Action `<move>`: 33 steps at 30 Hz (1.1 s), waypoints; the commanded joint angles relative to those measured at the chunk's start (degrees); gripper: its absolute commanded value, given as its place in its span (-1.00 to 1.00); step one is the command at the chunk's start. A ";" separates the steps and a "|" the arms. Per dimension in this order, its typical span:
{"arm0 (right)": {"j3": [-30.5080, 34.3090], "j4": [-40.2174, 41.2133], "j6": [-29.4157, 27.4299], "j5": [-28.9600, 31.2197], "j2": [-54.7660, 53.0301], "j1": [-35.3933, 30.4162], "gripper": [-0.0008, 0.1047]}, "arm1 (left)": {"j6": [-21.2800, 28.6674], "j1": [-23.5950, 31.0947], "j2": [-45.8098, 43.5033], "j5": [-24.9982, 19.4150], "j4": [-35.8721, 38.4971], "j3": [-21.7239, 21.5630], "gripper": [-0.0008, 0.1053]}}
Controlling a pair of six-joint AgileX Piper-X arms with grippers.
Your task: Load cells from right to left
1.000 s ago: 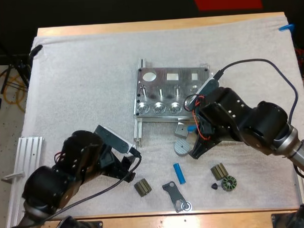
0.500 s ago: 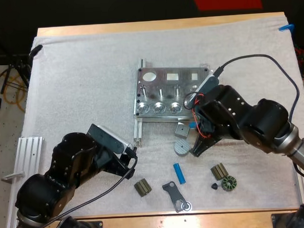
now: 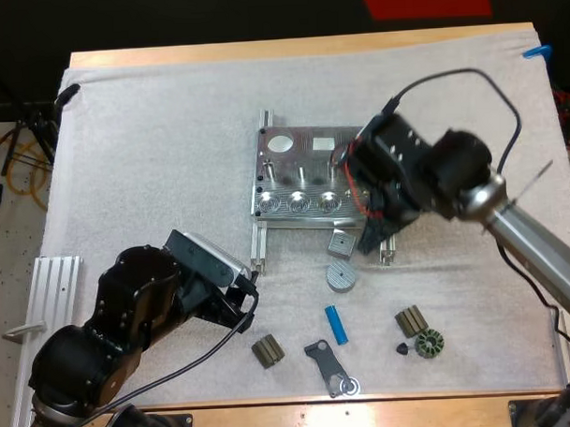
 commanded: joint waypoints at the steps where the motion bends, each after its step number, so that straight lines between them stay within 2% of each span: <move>1: -2.32 0.27 -0.69 -2.07 0.53 -1.16 -0.77 | -0.10 0.12 -0.12 -0.78 -0.74 -0.08 0.33; 4: -5.98 1.21 -0.45 -4.67 2.92 -2.68 -0.77 | -0.10 0.12 -0.12 -0.78 -0.73 -0.08 0.33; 12: -11.96 4.45 -0.36 -4.97 10.39 -4.82 -0.77 | -0.10 0.12 -0.12 -0.78 -0.73 -0.08 0.33; 18: -12.32 4.27 -0.24 -4.55 14.59 -4.81 -0.77 | -0.10 0.12 -0.12 -0.78 -0.73 -0.08 0.33; 23: -12.32 1.28 -1.74 1.59 17.66 -4.81 -0.77 | -0.10 0.12 -0.12 -0.78 -0.58 -0.08 0.33; 33: -12.48 -1.38 -3.21 3.21 22.38 -4.81 -0.77 | -0.10 0.12 -0.12 -0.78 -0.59 -0.08 0.33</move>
